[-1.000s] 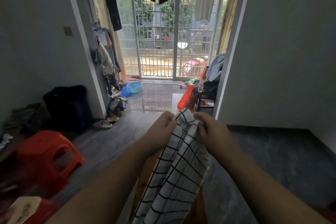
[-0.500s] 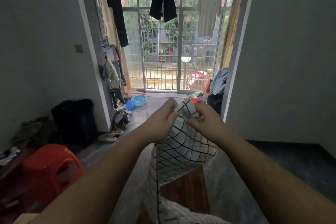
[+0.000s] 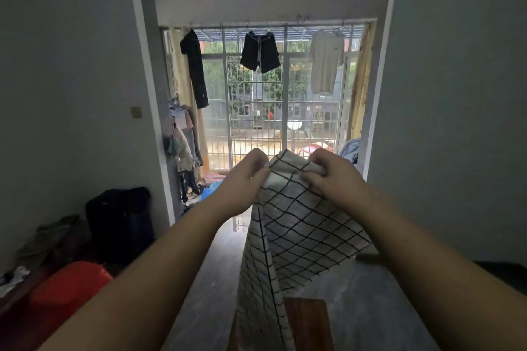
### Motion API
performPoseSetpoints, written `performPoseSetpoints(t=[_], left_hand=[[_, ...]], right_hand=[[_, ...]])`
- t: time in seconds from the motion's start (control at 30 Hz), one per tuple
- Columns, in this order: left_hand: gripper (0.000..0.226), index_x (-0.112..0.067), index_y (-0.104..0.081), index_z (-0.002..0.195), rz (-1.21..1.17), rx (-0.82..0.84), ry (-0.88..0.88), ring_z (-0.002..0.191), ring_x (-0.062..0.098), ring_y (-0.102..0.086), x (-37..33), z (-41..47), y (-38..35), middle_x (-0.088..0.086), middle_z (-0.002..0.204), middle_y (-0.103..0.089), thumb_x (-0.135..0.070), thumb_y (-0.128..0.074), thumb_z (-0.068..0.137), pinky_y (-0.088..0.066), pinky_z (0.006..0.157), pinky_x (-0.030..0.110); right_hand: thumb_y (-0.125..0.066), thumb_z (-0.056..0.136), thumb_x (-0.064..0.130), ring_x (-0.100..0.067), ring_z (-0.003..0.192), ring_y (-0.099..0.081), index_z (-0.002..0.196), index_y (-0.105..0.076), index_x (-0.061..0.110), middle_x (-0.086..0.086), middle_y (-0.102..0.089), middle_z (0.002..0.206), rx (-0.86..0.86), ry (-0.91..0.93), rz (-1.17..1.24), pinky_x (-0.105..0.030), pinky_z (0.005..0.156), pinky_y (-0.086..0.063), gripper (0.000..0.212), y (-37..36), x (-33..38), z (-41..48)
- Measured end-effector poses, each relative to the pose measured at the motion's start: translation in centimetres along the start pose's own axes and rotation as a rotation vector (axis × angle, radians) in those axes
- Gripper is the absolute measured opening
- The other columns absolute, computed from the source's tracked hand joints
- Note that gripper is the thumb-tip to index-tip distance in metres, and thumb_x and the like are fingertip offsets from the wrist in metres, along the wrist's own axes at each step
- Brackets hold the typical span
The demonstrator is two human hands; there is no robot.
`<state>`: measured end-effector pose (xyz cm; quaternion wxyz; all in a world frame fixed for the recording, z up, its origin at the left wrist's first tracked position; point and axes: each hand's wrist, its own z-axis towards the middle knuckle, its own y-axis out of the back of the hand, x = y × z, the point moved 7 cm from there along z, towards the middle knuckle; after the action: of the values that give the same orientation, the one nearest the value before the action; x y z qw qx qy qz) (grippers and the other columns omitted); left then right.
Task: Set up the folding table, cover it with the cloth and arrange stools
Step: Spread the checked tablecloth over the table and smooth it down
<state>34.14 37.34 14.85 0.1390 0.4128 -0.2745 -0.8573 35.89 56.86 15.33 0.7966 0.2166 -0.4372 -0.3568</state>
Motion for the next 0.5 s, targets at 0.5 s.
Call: performPoseSetpoints(t=[0.5], left_hand=[[0.021, -0.019, -0.072, 0.093, 0.042, 0.091, 0.011, 0.077, 0.015, -0.069, -6.3, 5.8, 0.4, 0.002, 0.084, -0.073, -0.038, -0.062, 0.092, -0.058, 0.076, 0.041]], right_hand=[[-0.062, 0.091, 0.037, -0.013, 0.082, -0.058, 0.096, -0.05, 0.034, 0.01, -0.062, 0.086, -0.094, 0.086, -0.277, -0.029, 0.064, -0.042, 0.013, 6.5, 2.9, 2.4]])
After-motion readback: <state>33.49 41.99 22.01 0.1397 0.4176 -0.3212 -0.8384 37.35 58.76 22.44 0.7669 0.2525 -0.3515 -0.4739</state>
